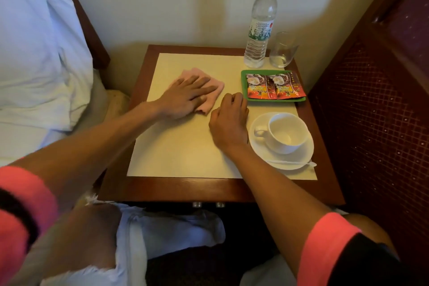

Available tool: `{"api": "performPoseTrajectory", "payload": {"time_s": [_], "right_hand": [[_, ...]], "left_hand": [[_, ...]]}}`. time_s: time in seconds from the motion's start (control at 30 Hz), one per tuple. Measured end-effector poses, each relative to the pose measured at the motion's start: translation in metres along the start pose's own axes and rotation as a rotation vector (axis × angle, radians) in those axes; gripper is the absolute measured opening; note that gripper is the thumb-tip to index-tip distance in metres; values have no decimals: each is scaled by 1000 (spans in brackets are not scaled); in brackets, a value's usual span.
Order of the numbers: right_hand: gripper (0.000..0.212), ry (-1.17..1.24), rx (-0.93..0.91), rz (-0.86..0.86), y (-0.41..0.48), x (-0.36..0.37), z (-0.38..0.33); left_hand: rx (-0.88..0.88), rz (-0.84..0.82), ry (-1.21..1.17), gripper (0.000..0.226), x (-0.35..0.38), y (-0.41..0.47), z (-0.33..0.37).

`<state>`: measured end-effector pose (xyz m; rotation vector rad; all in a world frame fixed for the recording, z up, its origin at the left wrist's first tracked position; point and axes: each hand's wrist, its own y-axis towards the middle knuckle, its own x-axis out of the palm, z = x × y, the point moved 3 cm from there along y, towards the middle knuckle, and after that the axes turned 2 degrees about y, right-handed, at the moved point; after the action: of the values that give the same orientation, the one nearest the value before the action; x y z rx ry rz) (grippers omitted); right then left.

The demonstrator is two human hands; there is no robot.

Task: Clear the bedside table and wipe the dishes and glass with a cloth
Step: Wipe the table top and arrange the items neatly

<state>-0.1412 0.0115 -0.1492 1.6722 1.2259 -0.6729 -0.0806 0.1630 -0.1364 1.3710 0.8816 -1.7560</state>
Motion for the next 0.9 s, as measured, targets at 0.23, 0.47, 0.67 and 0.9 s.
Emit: {"api": "performPoseTrajectory", "payload": {"time_s": [0.23,0.47,0.67,0.9], "right_hand": [[20,-64,-3,-21,0,0,-2],[31,-81,-10,-52,-11,0,-7],[51,-83,-23,-286,-22,-2,-6],[56,-214,-46,-634,-10,-25,-15]], "left_hand": [[-2,-5,69,53,-13,-85,-73],[-455,113,37,57,4,-32,-32],[-174,102,16,56,34,-106,14],[22,73,249,64,25,-171,-25]]}}
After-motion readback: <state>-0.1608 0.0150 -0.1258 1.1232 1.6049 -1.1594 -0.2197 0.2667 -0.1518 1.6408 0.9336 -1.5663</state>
